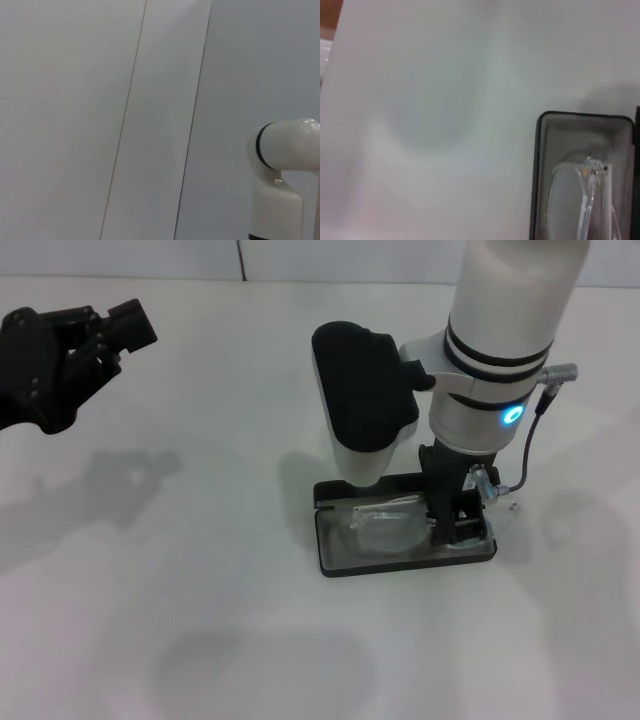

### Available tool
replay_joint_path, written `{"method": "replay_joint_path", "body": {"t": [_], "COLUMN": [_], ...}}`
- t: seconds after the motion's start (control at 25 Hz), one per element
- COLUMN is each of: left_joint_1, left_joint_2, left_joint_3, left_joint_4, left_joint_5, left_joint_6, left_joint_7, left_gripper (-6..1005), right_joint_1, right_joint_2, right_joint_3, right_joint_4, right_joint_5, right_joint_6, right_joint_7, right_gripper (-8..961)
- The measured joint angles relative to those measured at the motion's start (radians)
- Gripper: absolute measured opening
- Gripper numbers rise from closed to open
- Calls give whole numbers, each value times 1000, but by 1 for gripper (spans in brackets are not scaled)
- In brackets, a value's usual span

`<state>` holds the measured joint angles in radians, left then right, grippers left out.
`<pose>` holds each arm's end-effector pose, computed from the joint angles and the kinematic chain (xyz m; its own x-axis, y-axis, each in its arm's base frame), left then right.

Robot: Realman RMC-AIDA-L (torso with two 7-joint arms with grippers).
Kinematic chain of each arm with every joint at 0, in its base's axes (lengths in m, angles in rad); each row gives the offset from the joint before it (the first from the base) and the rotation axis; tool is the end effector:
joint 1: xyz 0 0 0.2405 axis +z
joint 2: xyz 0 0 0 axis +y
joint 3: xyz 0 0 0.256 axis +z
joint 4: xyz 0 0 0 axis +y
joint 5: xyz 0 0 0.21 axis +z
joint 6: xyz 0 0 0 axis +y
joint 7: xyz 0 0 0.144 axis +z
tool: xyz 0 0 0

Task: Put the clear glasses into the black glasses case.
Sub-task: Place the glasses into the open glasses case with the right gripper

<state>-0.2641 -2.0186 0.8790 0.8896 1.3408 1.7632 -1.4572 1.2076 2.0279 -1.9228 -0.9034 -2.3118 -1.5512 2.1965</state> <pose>-0.2444 0.2863 0.0884 0.5565 0.1004 0.8248 0.4088 -0.8973 -0.1666 0.0669 0.3556 -0.0869 0.7195 0.2100 0.6620 0.1558 -0.9777 0.1408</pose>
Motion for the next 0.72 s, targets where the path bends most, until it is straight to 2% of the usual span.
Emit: {"method": "replay_joint_path", "body": {"t": [0.28, 0.72], "left_joint_1": [4, 6], "left_joint_2": [-1, -2], "left_joint_3": [0, 0], "left_joint_4": [0, 0], "left_joint_5": [0, 0], "left_joint_6": [2, 2], "left_joint_7": [0, 2], "left_gripper": [64, 66], "right_joint_1": [7, 7], "right_joint_2": [0, 0], "right_joint_3": [-54, -61], "right_joint_4": [-10, -13], "right_joint_5": [0, 0], "right_joint_6": [3, 23], "right_joint_7": [-1, -8], "right_gripper": [132, 137]}}
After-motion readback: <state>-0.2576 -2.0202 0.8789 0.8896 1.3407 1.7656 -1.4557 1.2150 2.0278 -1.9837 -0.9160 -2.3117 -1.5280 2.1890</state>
